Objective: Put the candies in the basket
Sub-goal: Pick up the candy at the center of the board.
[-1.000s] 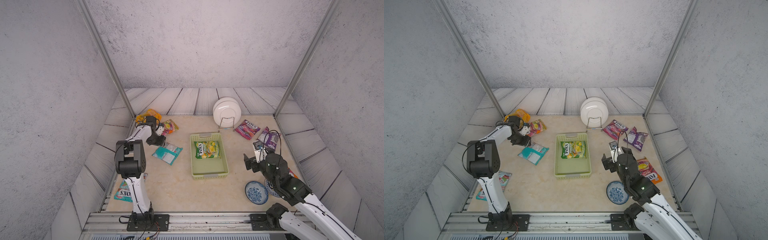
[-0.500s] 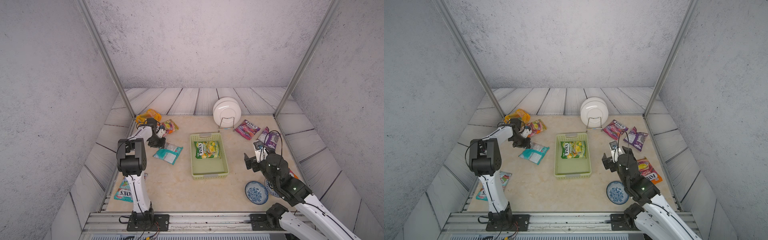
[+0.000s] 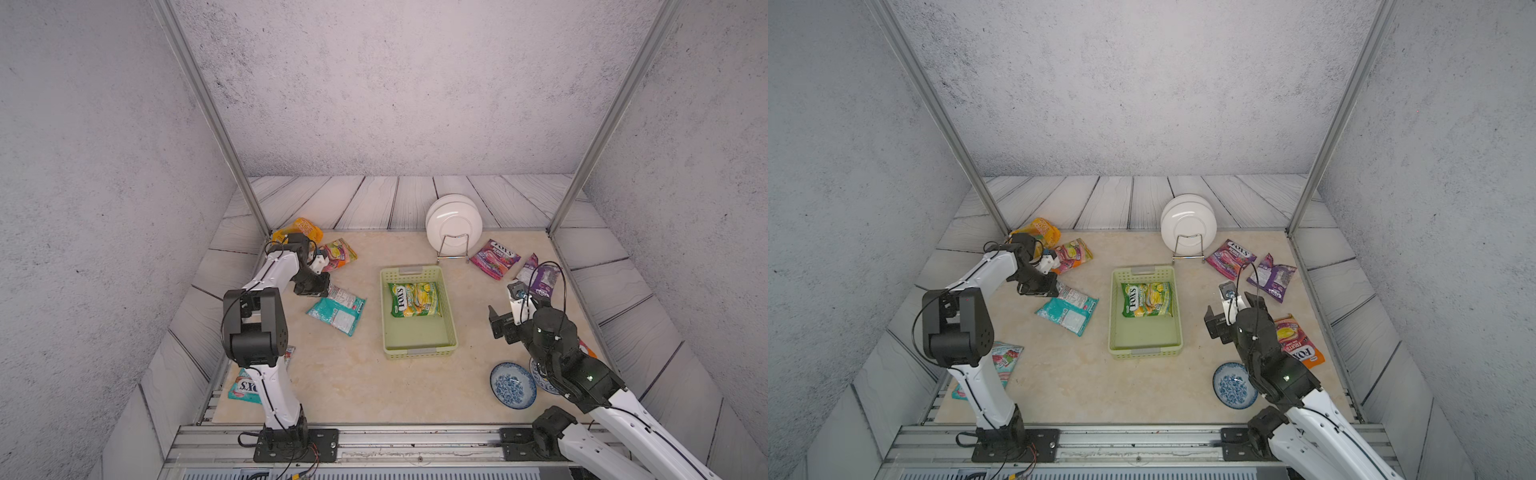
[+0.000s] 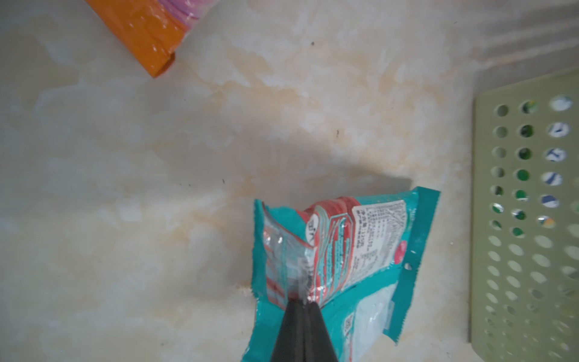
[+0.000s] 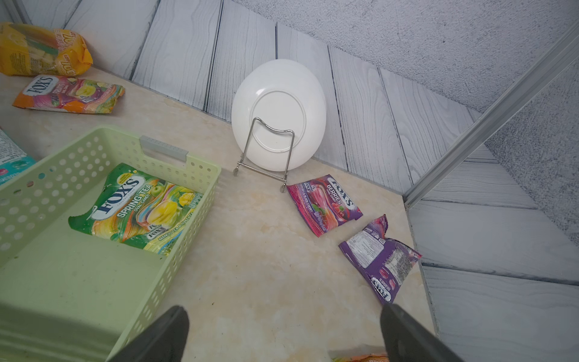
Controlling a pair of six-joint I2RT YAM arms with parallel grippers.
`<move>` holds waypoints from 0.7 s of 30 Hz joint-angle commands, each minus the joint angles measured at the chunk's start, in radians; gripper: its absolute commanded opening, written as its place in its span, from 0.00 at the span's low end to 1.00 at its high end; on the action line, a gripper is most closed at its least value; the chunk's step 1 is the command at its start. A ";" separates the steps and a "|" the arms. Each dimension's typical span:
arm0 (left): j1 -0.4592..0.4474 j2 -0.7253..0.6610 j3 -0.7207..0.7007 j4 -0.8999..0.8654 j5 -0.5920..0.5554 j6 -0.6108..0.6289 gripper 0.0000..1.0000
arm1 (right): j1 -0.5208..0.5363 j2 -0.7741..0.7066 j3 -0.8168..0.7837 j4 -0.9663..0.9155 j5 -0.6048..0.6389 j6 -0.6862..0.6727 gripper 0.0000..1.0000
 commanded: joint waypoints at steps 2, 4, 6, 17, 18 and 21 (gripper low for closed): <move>0.005 -0.096 0.015 -0.063 0.112 -0.094 0.00 | -0.001 -0.015 -0.006 0.021 0.014 -0.003 1.00; 0.005 -0.120 0.039 -0.091 0.133 -0.141 0.00 | -0.001 -0.014 -0.011 0.020 0.023 -0.003 1.00; 0.006 -0.136 0.064 -0.121 0.177 -0.177 0.00 | -0.001 -0.011 -0.009 0.023 0.018 -0.003 1.00; 0.001 -0.272 0.060 -0.043 0.389 -0.389 0.00 | -0.001 0.014 -0.007 0.020 -0.029 0.017 1.00; -0.002 -0.295 0.048 -0.015 0.389 -0.389 0.00 | -0.001 0.016 -0.007 0.018 -0.024 0.017 1.00; -0.012 -0.358 0.023 0.050 0.462 -0.517 0.00 | -0.001 0.025 -0.010 0.017 -0.019 0.017 1.00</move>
